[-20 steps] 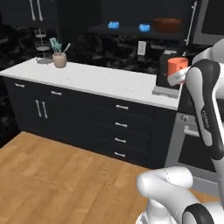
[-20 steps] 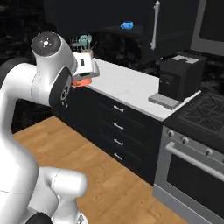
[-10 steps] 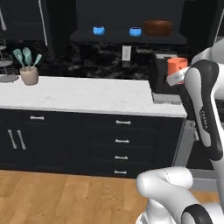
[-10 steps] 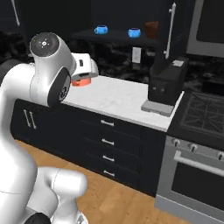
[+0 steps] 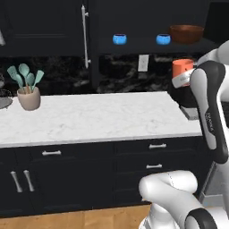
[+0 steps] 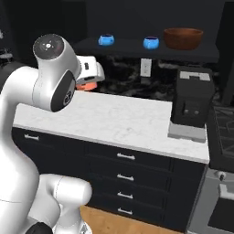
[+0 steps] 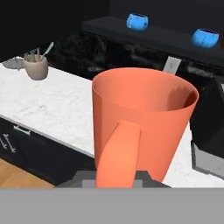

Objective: Gather all objects into one cabinet and sort the glasses and bowls to opposite sides.

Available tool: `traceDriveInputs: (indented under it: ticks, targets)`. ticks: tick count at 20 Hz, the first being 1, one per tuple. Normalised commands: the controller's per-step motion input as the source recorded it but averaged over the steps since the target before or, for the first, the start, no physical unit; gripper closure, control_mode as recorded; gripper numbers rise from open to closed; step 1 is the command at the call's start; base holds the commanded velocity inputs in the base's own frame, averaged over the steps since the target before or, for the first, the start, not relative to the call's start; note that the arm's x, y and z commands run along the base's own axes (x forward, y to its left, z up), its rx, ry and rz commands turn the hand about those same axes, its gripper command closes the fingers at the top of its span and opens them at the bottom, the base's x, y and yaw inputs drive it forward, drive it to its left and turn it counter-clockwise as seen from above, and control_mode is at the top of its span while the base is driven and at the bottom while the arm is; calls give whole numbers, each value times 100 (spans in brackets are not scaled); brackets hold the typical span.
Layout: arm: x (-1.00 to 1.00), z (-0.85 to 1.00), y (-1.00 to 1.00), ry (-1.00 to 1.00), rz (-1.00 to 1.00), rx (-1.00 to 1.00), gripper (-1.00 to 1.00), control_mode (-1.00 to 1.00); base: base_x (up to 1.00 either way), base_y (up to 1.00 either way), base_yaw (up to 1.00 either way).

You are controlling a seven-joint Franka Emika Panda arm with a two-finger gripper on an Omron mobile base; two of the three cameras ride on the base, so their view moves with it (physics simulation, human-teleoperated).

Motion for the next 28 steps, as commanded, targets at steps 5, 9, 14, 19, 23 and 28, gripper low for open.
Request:
traceDriveInputs:
  ticks: [5,9,14,19,23,28]
  targets:
    - [0,0,0,0,0,0,100,100,84,23,-25]
    - [0,0,0,0,0,0,100,100,41,-24,-9]
    - [0,0,0,0,0,0,100,100,29,0,-5]
    - [17,47,0,-12,0,0,100,-100,2,0,-1]
    - [94,47,28,-16,0,0,100,-100,0,0,0]
    - [100,18,38,-9,0,1,100,-100,0,0,0]
